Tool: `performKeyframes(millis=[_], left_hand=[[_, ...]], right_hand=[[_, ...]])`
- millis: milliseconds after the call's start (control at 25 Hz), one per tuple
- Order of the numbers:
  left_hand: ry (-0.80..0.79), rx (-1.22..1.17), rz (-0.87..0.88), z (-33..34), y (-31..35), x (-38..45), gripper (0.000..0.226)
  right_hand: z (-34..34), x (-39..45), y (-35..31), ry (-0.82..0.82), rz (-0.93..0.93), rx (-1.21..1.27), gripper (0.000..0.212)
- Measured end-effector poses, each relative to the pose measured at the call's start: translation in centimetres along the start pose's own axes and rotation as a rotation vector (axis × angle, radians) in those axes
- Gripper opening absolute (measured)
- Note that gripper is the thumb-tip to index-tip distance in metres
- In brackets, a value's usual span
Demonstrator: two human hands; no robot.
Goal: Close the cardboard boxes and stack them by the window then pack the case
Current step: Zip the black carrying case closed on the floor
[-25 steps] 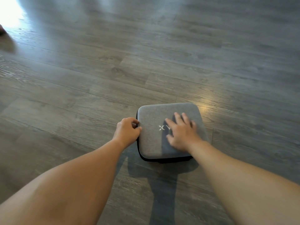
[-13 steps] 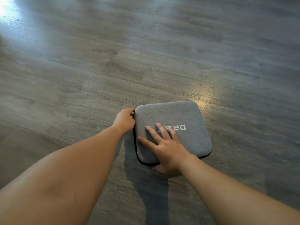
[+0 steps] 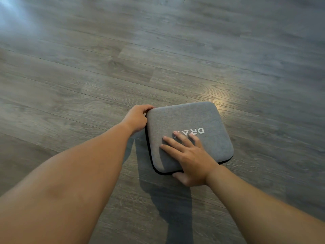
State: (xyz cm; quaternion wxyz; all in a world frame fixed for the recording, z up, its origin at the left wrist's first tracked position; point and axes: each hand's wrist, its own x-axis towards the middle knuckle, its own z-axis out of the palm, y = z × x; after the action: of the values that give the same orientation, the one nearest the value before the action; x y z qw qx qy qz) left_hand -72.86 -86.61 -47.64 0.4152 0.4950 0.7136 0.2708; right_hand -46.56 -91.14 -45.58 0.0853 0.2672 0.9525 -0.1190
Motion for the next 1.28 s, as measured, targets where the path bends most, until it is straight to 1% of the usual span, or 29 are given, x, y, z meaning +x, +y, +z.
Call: performKeyframes(millis=[80,160,280,360,480,640,800,1000,1160,1280], left_hand=[[0.050,0.053,0.008,0.0,0.0,0.3,0.059],[0.086,0.108,0.023,0.2,-0.1,0.6,0.052],[0.106,0.161,0.016,0.2,-0.7,0.6,0.038],[0.090,0.170,-0.002,0.2,-1.2,0.4,0.035],[0.083,0.216,-0.011,0.3,-1.5,0.0,0.035],[0.196,0.464,0.047,0.9,-1.4,-0.8,0.028],[0.252,0.584,0.043,0.7,-1.8,-2.4,0.019],[0.208,0.643,0.046,0.9,-2.2,-5.0,0.018],[0.187,0.662,0.021,0.9,-2.5,-8.1,0.016],[0.145,0.712,0.007,0.4,-3.4,-10.3,0.009]], right_hand=[[0.0,-0.2,0.0,-0.004,-0.004,-0.005,0.099],[0.2,-0.3,-0.2,-0.011,0.004,-0.005,0.105],[0.6,-0.3,-0.2,-0.029,0.037,-0.020,0.117],[0.9,-0.2,-0.2,-0.025,0.050,-0.037,0.121],[1.4,0.1,-0.5,-0.009,0.063,-0.036,0.119],[1.7,0.4,-0.5,-0.001,0.092,-0.017,0.115],[2.0,0.9,-0.5,0.008,0.131,-0.004,0.114],[1.8,4.2,-1.8,0.044,0.293,0.041,0.112],[1.5,7.6,-4.1,0.077,0.421,0.049,0.109],[1.2,9.2,-5.2,0.094,0.526,0.083,0.108]])
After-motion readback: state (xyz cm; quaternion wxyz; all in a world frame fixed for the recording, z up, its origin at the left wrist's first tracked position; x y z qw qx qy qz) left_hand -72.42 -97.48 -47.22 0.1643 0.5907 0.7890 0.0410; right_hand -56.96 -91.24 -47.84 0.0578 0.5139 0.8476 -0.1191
